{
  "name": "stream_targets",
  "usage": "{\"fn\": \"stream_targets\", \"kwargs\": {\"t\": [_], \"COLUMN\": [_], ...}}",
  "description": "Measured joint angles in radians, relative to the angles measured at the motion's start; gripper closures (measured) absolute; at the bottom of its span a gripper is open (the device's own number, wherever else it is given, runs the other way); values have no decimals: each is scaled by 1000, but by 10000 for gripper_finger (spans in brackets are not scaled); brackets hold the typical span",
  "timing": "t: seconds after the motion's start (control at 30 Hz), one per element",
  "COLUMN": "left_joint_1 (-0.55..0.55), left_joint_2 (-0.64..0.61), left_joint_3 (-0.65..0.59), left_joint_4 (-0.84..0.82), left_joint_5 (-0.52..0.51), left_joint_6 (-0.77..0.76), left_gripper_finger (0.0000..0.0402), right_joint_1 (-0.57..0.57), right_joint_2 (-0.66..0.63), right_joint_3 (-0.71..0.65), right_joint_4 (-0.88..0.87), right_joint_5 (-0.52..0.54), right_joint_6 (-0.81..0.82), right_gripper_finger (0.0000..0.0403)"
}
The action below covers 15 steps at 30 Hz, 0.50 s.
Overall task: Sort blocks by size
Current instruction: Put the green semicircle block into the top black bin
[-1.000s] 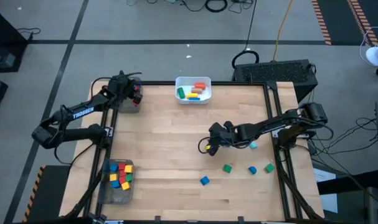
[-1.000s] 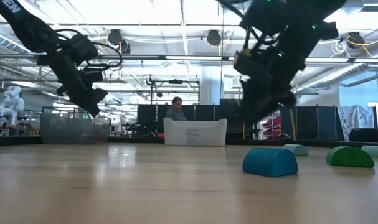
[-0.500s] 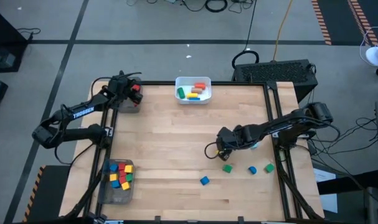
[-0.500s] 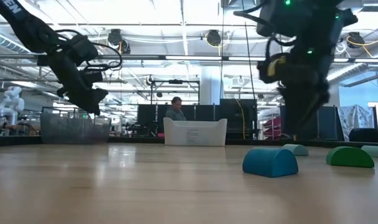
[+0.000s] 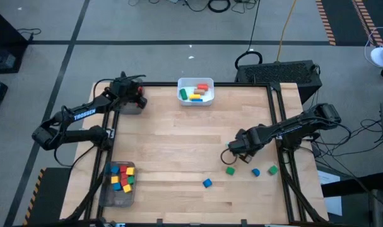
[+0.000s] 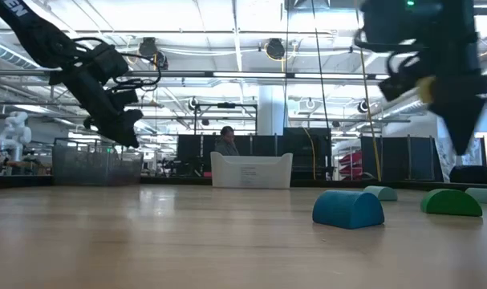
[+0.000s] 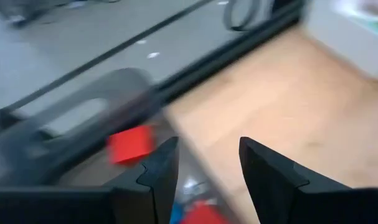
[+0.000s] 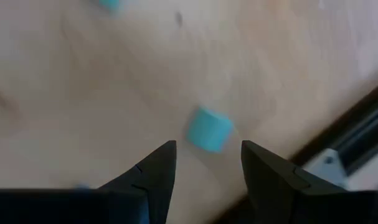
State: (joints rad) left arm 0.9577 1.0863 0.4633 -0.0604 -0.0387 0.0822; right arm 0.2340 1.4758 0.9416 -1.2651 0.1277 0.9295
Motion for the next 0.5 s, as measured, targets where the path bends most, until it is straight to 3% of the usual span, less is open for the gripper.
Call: {"fn": "stream_targets", "kwargs": {"t": [0.17,0.37,0.5], "left_joint_1": [-42,-82,-104], "left_joint_2": [0,0,0], "left_joint_3": [0,0,0], "left_joint_4": [1,16,66], "left_joint_5": [115,125,125], "left_joint_6": [1,0,-54], "left_gripper_finger": [231,230,230], "right_joint_1": [44,81,153], "right_joint_2": [1,1,1], "right_joint_3": [-1,-1,-2], "right_joint_4": [-89,-96,-98], "right_joint_5": [-56,-276,-304], "right_joint_6": [-99,-46,0], "right_gripper_finger": [236,236,236]}}
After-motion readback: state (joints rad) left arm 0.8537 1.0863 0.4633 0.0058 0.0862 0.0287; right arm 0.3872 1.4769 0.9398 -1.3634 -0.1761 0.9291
